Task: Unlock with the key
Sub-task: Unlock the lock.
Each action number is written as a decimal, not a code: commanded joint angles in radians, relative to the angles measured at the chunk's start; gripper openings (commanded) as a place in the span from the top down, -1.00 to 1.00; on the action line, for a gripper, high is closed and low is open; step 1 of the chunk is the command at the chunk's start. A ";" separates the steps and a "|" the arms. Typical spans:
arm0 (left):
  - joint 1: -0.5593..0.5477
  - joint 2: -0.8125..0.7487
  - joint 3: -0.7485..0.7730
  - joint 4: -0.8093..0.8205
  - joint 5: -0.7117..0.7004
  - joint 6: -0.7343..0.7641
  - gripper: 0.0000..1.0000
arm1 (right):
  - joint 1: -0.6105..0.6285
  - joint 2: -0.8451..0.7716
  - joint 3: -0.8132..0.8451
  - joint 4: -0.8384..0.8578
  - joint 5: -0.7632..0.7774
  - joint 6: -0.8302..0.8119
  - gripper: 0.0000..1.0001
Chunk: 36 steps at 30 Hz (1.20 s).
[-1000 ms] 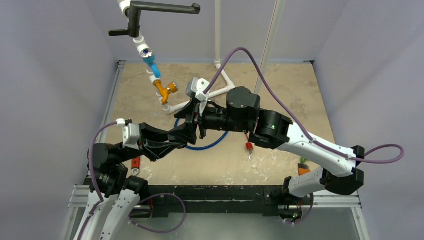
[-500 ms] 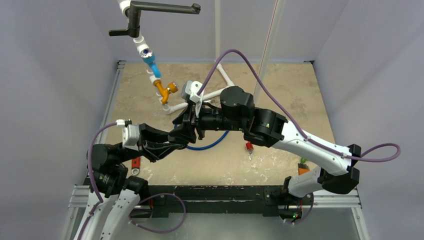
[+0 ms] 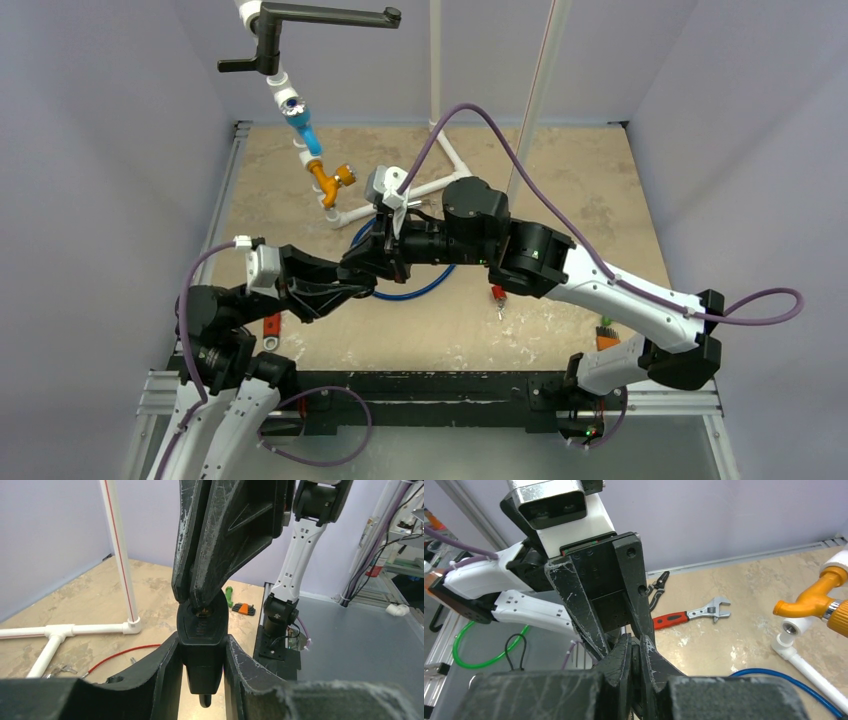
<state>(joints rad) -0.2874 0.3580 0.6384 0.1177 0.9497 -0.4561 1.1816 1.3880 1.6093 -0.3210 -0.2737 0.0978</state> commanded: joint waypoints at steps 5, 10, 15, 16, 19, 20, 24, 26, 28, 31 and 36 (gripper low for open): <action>0.005 -0.006 0.120 -0.058 -0.220 0.116 1.00 | 0.001 -0.020 -0.084 0.081 0.199 0.036 1.00; -0.009 -0.001 0.155 -0.160 -0.280 0.181 1.00 | 0.024 -0.033 -0.148 0.163 0.333 0.055 1.00; -0.027 0.028 0.179 -0.200 -0.292 0.241 1.00 | 0.048 -0.028 -0.172 0.216 0.408 0.078 1.00; -0.032 0.038 0.183 -0.203 -0.276 0.248 1.00 | 0.049 -0.026 -0.173 0.220 0.402 0.086 1.00; -0.044 0.060 0.186 -0.203 -0.216 0.251 1.00 | 0.050 -0.020 -0.151 0.199 0.363 0.105 0.60; -0.047 0.069 0.188 -0.201 -0.187 0.245 1.00 | 0.049 -0.025 -0.143 0.191 0.333 0.112 0.36; -0.046 0.071 0.176 -0.158 -0.053 0.208 1.00 | 0.039 -0.077 -0.101 0.137 0.224 0.058 -0.05; -0.048 0.075 0.179 -0.149 0.016 0.201 1.00 | 0.009 -0.111 -0.084 0.088 0.138 0.031 -0.16; -0.048 0.085 0.185 -0.153 0.080 0.198 1.00 | -0.045 -0.140 -0.069 0.030 -0.003 0.013 -0.18; -0.051 0.097 0.189 -0.145 0.150 0.199 1.00 | -0.131 -0.165 -0.055 -0.051 -0.196 -0.001 -0.15; -0.060 0.113 0.207 -0.158 0.206 0.219 1.00 | -0.144 -0.128 -0.003 -0.194 -0.294 -0.050 -0.12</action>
<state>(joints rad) -0.3378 0.4625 0.7788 -0.1356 1.0698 -0.2478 1.0359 1.2366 1.5482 -0.3889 -0.3927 0.1047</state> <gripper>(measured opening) 0.300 0.567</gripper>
